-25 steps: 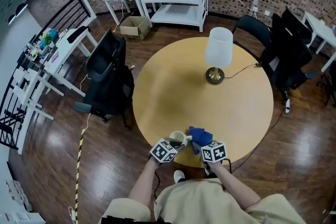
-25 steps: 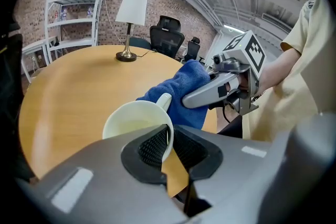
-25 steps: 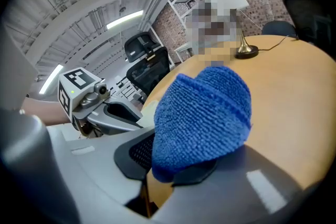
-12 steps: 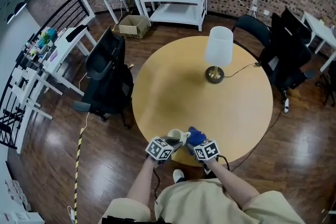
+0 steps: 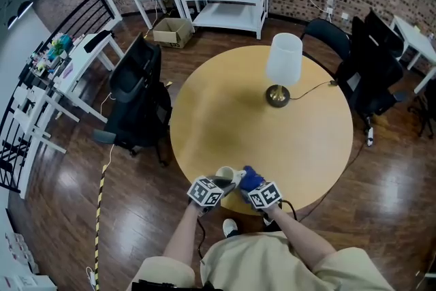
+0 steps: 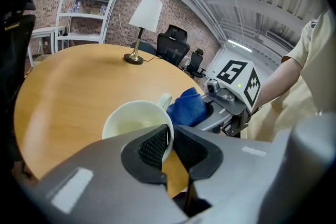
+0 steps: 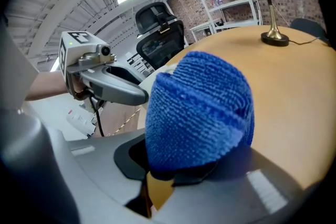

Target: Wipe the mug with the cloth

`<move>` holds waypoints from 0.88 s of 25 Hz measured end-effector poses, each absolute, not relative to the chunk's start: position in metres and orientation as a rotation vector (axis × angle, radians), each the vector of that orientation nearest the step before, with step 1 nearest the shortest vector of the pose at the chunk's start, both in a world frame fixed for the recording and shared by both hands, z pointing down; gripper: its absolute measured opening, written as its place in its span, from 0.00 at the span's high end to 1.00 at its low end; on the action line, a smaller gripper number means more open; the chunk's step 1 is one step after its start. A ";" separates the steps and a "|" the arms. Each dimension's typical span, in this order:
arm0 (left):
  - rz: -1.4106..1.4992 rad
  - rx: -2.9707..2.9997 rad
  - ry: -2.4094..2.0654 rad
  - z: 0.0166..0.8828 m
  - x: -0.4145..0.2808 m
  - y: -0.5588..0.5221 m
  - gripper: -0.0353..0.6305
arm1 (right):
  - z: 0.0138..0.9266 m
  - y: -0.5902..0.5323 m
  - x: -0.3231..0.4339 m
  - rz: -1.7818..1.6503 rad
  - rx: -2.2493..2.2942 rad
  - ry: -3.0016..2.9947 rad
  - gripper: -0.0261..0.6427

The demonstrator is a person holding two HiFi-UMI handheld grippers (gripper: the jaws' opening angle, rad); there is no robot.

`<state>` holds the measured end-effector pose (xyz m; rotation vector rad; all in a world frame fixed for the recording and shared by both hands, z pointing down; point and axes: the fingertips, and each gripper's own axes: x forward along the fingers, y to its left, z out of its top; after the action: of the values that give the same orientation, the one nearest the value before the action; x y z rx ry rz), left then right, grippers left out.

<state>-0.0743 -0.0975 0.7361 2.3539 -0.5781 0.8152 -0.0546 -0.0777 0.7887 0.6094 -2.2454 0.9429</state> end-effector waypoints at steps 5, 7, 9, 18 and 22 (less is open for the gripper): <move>0.832 2.353 -0.582 0.737 -0.074 -0.097 0.91 | 0.782 -0.054 -0.055 0.958 0.500 -2.281 0.87; 0.840 2.349 -0.590 0.738 -0.072 -0.097 0.91 | 0.773 -0.049 -0.045 1.019 0.491 -2.310 0.87; 0.867 2.338 -0.617 0.738 -0.070 -0.098 0.91 | 0.760 -0.051 -0.029 1.094 0.537 -2.347 0.87; 1.216 2.319 -0.631 0.758 -0.048 -0.091 0.91 | 0.682 -0.099 0.046 1.105 0.888 -2.564 0.87; 1.314 2.361 -0.640 0.757 -0.042 -0.088 0.91 | 0.644 -0.118 0.060 1.040 0.939 -2.659 0.87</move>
<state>-0.0424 -0.0881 0.7573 2.3609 -0.6395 1.3140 0.0605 -0.1176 0.6439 0.9390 -2.6585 1.0401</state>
